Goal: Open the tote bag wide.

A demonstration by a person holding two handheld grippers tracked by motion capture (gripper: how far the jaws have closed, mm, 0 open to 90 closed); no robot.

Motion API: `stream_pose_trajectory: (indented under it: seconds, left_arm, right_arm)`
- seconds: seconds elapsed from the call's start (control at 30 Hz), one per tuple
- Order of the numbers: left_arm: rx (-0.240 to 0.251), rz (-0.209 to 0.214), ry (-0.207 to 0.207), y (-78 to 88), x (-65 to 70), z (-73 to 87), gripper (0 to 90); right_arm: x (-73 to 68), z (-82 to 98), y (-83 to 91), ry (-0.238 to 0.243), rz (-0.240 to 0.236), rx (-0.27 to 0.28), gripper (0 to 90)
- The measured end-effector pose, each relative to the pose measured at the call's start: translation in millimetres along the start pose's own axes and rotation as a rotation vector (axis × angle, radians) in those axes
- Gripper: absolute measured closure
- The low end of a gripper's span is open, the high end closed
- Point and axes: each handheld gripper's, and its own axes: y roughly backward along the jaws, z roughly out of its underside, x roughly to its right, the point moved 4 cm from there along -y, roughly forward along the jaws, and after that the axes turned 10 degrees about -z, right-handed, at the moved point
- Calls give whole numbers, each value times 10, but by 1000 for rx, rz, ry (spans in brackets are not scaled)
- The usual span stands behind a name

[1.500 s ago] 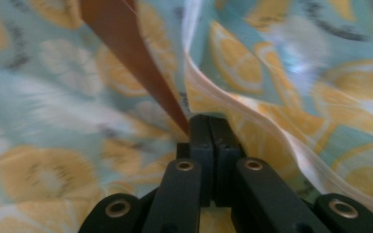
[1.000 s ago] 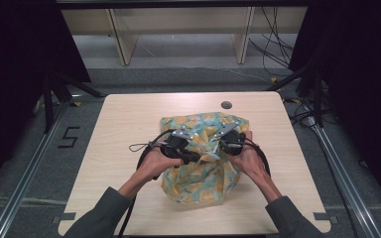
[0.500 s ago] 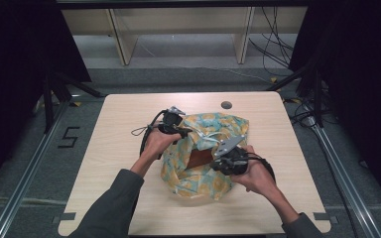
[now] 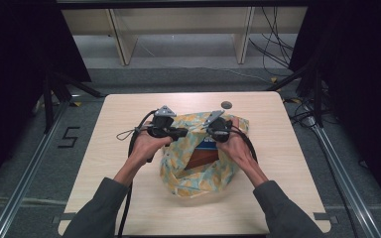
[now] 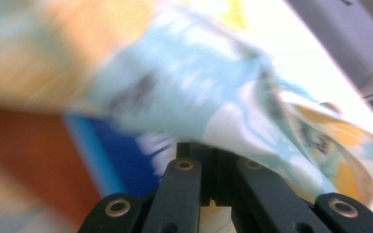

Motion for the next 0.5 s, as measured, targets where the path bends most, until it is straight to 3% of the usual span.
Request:
stream_pose_trajectory:
  seconds: [0.03, 0.1, 0.17, 0.2, 0.23, 0.27, 0.33, 0.4, 0.5]
  left_arm:
    - [0, 37, -10, 7, 102, -14, 857]
    - [-31, 79, -68, -64, 291, -22, 854]
    - [-75, 78, -97, -242, 375, -21, 847]
    - [-102, 61, -106, -351, 354, -21, 841]
    - [-117, 52, -79, -474, 322, -19, 840]
    - [-158, 31, -90, -581, 248, -8, 842]
    - [-200, -62, -84, -793, 74, 14, 846]
    - [-217, -103, -22, -932, -116, 44, 857]
    - [-207, -179, 33, -1002, -359, 66, 878]
  right_arm:
    - [64, -32, -21, -17, 9, 11, 900]
    - [164, -104, -52, -28, 20, 22, 900]
    - [243, -183, -65, -38, 48, 21, 900]
    - [276, -218, -68, -47, 56, 25, 900]
    - [310, -246, -73, -51, 58, 27, 900]
    - [336, -265, -78, -55, 65, 21, 900]
    - [388, -274, -114, -57, 75, 7, 900]
    - [426, -244, -170, -64, 77, -15, 900]
    - [468, -175, -237, -69, 63, -42, 900]
